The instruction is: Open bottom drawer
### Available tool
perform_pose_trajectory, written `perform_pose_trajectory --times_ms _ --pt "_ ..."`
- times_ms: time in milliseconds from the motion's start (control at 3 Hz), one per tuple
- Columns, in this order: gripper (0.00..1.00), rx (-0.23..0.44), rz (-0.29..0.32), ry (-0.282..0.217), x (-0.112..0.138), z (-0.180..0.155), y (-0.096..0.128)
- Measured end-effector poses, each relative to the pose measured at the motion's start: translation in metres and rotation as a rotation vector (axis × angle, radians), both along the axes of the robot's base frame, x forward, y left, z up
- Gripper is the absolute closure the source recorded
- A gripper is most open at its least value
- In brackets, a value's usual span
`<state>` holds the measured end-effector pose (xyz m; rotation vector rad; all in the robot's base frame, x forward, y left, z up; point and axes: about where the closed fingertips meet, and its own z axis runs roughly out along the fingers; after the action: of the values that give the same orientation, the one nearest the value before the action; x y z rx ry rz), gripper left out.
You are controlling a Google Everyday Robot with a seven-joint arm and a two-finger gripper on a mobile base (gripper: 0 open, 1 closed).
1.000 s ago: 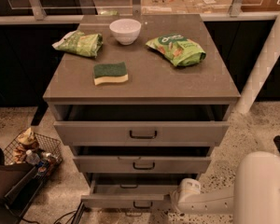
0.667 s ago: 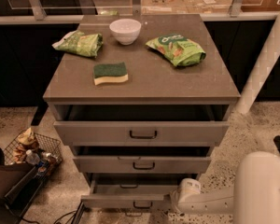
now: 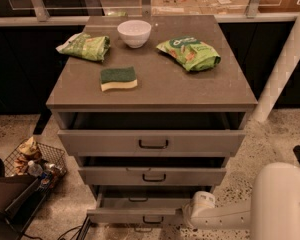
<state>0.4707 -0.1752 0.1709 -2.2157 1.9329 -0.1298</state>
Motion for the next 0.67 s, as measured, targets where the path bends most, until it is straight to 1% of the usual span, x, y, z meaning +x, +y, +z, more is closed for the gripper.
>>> perform_pose_trajectory --times_ms 667 --pt "1.00 0.000 0.000 0.000 0.0000 -0.0001 0.0000"
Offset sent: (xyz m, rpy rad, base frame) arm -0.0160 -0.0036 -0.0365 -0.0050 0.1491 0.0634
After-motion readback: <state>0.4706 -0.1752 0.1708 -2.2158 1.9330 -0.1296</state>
